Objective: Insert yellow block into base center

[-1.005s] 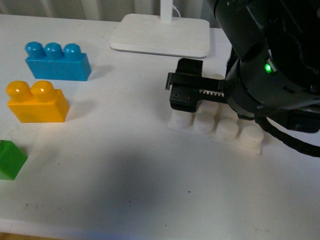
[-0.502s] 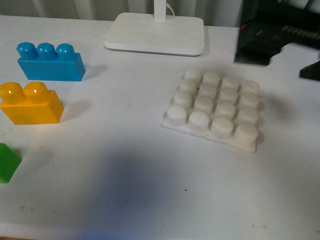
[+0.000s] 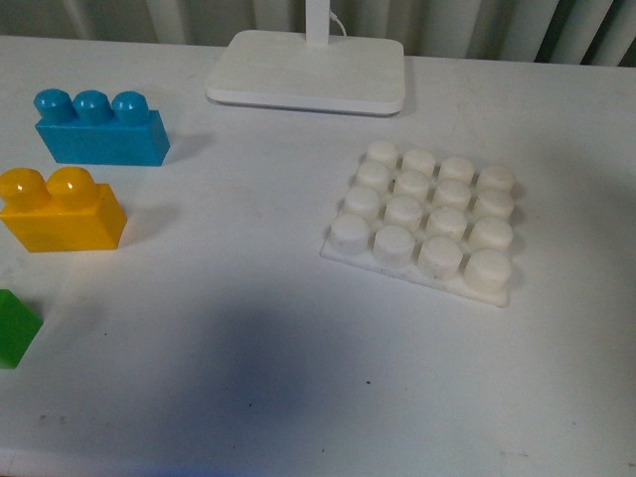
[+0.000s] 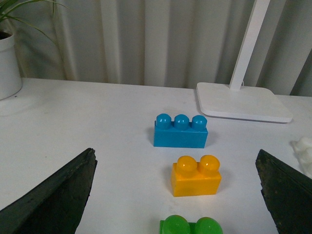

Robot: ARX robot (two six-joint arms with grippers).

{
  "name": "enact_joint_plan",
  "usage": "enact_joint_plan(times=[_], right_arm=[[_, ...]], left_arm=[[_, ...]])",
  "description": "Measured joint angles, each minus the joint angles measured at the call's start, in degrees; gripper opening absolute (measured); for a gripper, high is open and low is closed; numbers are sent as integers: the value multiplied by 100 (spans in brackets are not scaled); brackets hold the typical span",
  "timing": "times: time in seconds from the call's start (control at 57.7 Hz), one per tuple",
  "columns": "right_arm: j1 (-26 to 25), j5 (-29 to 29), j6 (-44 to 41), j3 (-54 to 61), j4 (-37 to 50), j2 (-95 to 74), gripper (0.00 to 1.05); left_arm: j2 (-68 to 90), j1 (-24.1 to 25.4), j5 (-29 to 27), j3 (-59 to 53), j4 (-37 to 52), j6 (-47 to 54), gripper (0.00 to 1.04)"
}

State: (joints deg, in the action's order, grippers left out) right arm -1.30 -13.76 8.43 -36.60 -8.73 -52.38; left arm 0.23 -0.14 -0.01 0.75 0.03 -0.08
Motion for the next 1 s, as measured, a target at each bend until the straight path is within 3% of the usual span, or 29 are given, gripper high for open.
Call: enact_joint_plan(times=[0.191, 0.346, 0.398, 0.45, 0.537, 0.624, 0.849, 1.005], right_arm=[[-715, -625, 79, 721, 444, 1305, 96], [-789, -444, 146, 981, 761, 1725, 94], [-625, 343, -232, 1370, 1580, 1840, 84], [-516, 737, -472, 1725, 2063, 2017, 73], [-188, 1263, -664, 2050, 2225, 2277, 57], [76, 1342, -743, 2326, 2277, 2479, 41], [109, 1373, -822, 2806, 2308, 2911, 0], [109, 1373, -824, 3036, 2275, 3200, 1]], left_arm=[[0, 0, 0, 0, 0, 0, 98], [0, 0, 0, 0, 0, 0, 98], [-2, 0, 2, 0, 0, 0, 98], [0, 0, -4, 0, 0, 0, 98], [-2, 0, 2, 0, 0, 0, 98], [-2, 0, 2, 0, 0, 0, 98], [-2, 0, 0, 0, 0, 0, 98], [-2, 0, 0, 0, 0, 0, 98]])
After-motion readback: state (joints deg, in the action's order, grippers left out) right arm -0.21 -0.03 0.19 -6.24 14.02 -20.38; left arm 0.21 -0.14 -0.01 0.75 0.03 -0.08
